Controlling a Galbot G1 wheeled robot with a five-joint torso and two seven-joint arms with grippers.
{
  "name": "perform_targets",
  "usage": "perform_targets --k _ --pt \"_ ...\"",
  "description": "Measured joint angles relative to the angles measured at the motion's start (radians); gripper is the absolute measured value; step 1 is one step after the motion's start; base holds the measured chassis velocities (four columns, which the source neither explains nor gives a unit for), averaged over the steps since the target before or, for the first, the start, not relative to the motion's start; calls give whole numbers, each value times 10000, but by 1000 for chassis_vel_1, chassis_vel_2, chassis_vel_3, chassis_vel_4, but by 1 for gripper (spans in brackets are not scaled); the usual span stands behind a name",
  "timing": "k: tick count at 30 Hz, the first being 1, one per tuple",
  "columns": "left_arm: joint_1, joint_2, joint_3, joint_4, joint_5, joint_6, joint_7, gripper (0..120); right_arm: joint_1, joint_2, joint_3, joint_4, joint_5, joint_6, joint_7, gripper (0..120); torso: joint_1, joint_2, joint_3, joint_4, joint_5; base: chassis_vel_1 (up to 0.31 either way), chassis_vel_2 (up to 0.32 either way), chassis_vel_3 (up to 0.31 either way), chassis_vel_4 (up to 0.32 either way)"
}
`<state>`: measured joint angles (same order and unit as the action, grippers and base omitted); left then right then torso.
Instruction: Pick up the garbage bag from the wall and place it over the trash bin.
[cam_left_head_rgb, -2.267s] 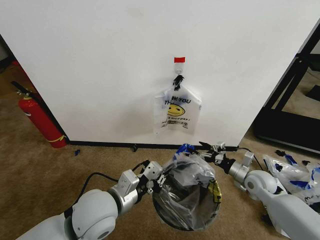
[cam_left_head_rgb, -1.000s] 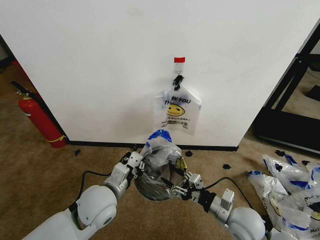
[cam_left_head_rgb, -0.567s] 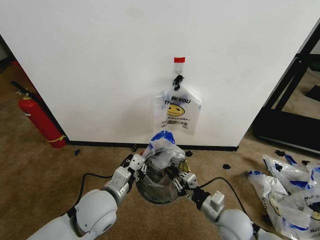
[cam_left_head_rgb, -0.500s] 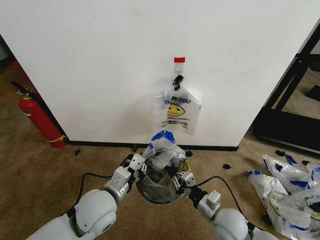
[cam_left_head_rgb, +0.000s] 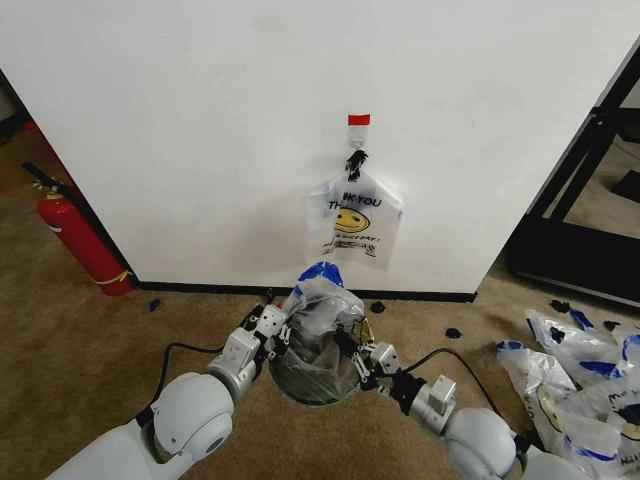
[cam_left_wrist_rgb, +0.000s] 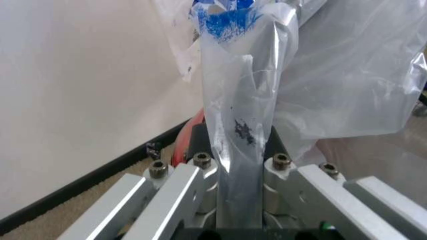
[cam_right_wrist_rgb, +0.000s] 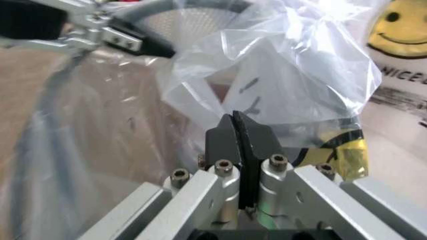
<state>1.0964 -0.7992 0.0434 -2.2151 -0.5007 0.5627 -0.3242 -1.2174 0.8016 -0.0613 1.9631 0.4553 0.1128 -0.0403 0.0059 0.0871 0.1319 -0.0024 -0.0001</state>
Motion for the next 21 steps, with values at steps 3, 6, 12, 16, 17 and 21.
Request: perform_targets --k 3,6,12,16,17,21 --pt "35 9 7 -135 -3 -1 7 5 150 335 -209 -219 -84 -36 320 0 0 0 0 1 2 0 0 0 0" --pt "105 39 1 -304 -5 -1 12 5 289 540 -422 -367 -168 -139 557 0 0 0 0 1 2 0 0 0 0" --pt "348 72 -46 -713 135 -24 22 5 865 848 -979 -715 -164 -412 878 0 0 0 0 1 0 0 0 0 0" --pt "492 66 -42 -959 553 -129 118 5 1328 1030 -1444 -885 139 -617 1319 0 0 0 0 2 1 0 0 0 0" --pt "521 67 -32 -985 785 -198 171 5 1478 1095 -1605 -889 346 -725 1534 0 0 0 0 1 0 0 0 0 0" --pt "540 105 67 -864 1440 -485 259 5 1899 1222 -2110 -761 1229 -1324 2372 0 0 0 0 1 2 0 0 0 0"
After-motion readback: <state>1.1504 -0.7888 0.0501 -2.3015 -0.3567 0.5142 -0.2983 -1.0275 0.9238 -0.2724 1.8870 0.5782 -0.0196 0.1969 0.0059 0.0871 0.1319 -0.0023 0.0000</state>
